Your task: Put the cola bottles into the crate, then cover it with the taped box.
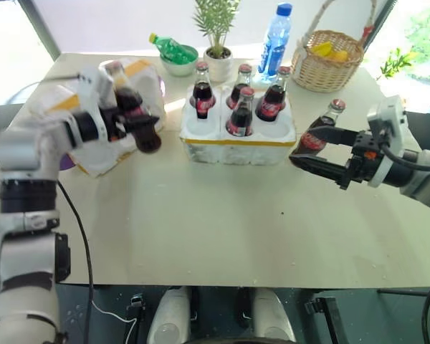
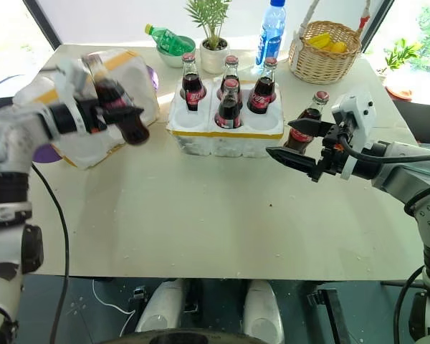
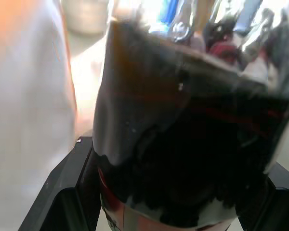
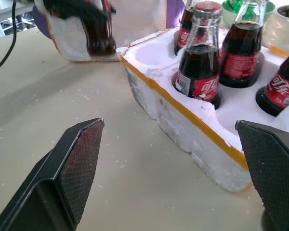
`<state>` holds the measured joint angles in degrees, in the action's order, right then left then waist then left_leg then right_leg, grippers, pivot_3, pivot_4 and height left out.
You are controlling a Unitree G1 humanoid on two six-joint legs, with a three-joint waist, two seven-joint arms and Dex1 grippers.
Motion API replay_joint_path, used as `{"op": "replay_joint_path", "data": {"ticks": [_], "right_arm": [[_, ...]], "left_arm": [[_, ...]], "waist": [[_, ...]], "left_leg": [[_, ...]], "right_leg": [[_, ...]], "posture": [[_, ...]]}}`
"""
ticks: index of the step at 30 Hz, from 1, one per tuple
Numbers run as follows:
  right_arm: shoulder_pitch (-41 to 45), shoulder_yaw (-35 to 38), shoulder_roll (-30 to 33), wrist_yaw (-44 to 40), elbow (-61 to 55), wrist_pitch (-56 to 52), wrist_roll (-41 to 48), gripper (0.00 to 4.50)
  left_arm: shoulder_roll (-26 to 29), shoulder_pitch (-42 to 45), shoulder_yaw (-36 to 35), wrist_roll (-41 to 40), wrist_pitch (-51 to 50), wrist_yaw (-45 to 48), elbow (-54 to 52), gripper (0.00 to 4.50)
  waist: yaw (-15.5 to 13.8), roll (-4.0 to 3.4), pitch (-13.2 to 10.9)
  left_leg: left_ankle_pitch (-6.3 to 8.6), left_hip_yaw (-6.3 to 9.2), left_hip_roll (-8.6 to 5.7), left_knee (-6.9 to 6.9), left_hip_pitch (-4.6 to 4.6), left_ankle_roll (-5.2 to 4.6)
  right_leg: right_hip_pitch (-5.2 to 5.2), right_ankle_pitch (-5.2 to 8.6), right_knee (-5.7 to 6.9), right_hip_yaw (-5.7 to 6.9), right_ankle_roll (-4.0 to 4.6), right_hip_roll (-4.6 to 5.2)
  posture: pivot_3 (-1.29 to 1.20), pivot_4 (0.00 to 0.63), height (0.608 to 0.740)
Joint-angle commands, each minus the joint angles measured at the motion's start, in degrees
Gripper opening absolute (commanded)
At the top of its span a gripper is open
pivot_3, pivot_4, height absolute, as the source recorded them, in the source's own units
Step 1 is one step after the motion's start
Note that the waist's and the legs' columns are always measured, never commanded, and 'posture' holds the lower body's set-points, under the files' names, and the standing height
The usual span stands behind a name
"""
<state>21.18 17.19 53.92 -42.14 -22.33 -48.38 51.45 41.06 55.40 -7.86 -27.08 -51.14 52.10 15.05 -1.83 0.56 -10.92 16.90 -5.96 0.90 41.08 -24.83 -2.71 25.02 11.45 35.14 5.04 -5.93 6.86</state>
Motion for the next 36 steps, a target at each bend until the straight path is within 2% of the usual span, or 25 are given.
{"op": "replay_joint_path", "data": {"ticks": [1, 4, 9, 16, 21, 30, 36], "right_arm": [[-0.1, 2.4, -0.4, 0.5, -1.9, 0.8, 0.3, 4.50], [-0.5, 2.7, -0.7, 1.2, -2.4, 0.7, 0.5, 4.50], [-2.7, 5.2, -0.9, 2.7, -4.2, 0.2, 1.3, 4.50], [-5.3, 7.3, -1.1, 4.6, -6.1, -0.1, 2.2, 4.50], [-6.9, 8.5, -1.3, 5.9, -7.1, -0.3, 3.0, 4.50], [-7.2, 7.6, -1.3, 6.5, -6.5, 0.3, 2.9, 4.50], [-5.9, 6.7, -1.0, 6.1, -5.8, 0.6, 2.5, 4.50]], "left_arm": [[-1.0, 7.6, -1.4, -2.9, 0.4, 1.4, 0.1, 2.82], [-3.7, 10.8, 0.6, -0.7, 5.0, 1.5, 4.2, 2.82], [-14.5, 16.4, 3.9, 4.2, 16.6, -1.4, 16.2, 2.82], [-21.6, 20.4, 9.8, 13.9, 32.0, -1.7, 32.9, 2.82], [-21.4, 21.1, 11.4, 18.0, 36.8, -0.7, 37.3, 2.82], [-16.5, 17.1, 9.5, 14.5, 27.0, 5.1, 24.6, 2.82], [-17.9, 15.0, 10.7, 16.3, 27.9, 3.8, 25.4, 2.82]], "waist": [[-0.4, 0.00, 0.0], [-0.4, -0.01, 0.0], [-0.6, 0.03, 0.0], [-0.2, 0.07, 0.0], [-0.3, 0.06, 0.0], [0.2, 0.05, 0.0], [-0.3, 0.06, 0.0]], "left_leg": [[0.00, -0.01, -0.01, 0.01, 0.00, 0.00], [0.00, -0.01, -0.03, 0.01, 0.02, 0.00], [-0.01, -0.04, -0.12, 0.00, 0.05, -0.01], [0.02, -0.10, -0.13, -0.07, -0.04, -0.05], [0.03, -0.07, -0.01, -0.02, -0.02, -0.07], [0.03, -0.07, 0.03, -0.05, -0.02, -0.07], [0.03, -0.07, 0.01, 0.03, -0.10, -0.08]], "right_leg": [[-0.01, 0.00, -0.01, 0.00, 0.00, 0.00], [-0.02, 0.00, 0.00, 0.00, -0.01, 0.00], [-0.05, 0.00, 0.00, 0.01, -0.01, -0.05], [0.05, -0.04, -0.03, 0.00, -0.08, -0.09], [0.05, -0.05, -0.04, -0.01, -0.07, -0.05], [0.15, -0.04, 0.04, -0.04, -0.05, -0.06], [0.14, -0.05, 0.00, -0.04, -0.07, -0.05]], "posture": [[0.00, 0.150, 0.740], [0.00, 0.150, 0.740], [0.00, 0.150, 0.740], [0.00, 0.150, 0.740], [0.00, 0.150, 0.740], [0.00, 0.150, 0.740], [0.00, 0.150, 0.740]]}}
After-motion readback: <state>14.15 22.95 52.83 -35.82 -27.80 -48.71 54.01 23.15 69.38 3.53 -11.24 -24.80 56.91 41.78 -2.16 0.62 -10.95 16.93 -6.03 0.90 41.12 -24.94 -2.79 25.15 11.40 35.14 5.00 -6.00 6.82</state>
